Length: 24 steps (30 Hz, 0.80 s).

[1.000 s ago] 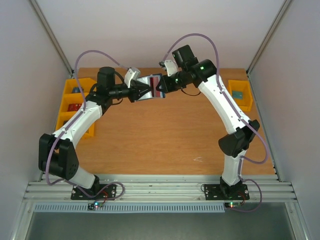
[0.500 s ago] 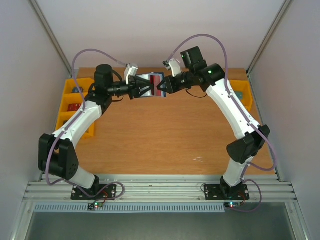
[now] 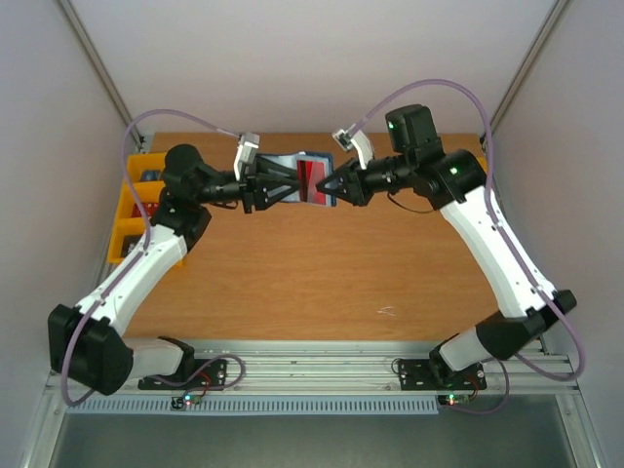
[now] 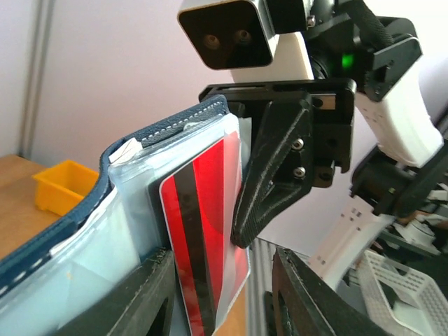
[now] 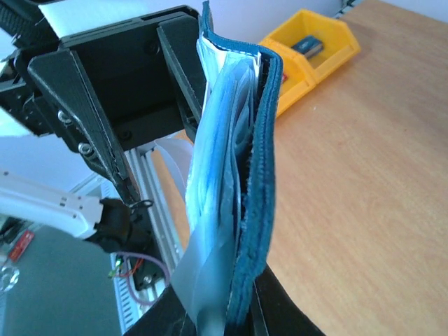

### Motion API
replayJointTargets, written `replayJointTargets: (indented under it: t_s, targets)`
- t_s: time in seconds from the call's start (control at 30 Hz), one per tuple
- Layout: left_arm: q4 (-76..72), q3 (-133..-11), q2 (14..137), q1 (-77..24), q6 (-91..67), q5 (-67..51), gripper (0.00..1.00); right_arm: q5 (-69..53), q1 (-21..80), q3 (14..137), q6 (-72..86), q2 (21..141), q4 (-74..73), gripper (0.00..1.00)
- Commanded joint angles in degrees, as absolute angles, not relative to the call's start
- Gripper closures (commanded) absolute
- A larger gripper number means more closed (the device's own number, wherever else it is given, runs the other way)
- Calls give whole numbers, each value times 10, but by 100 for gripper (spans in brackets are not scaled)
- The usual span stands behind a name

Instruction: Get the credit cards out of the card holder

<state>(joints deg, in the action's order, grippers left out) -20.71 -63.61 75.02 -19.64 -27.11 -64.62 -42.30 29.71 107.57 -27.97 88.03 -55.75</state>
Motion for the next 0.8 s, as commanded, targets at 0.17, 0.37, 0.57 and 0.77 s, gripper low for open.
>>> replayJointTargets:
  t_s: [0.17, 0.37, 0.57, 0.77]
  targets:
    - [-19, -644, 666, -270, -214, -586, 52, -472, 364, 1001, -287, 764, -500, 99]
    - [51, -651, 640, -271, -180, -564, 55, -475, 399, 956, -254, 730, -445, 99]
    - [25, -650, 625, -280, -199, -585, 54, -451, 427, 963, -246, 744, -428, 99]
    - [-55, -642, 622, -307, -206, -631, 57, -310, 427, 963, -206, 769, -406, 99]
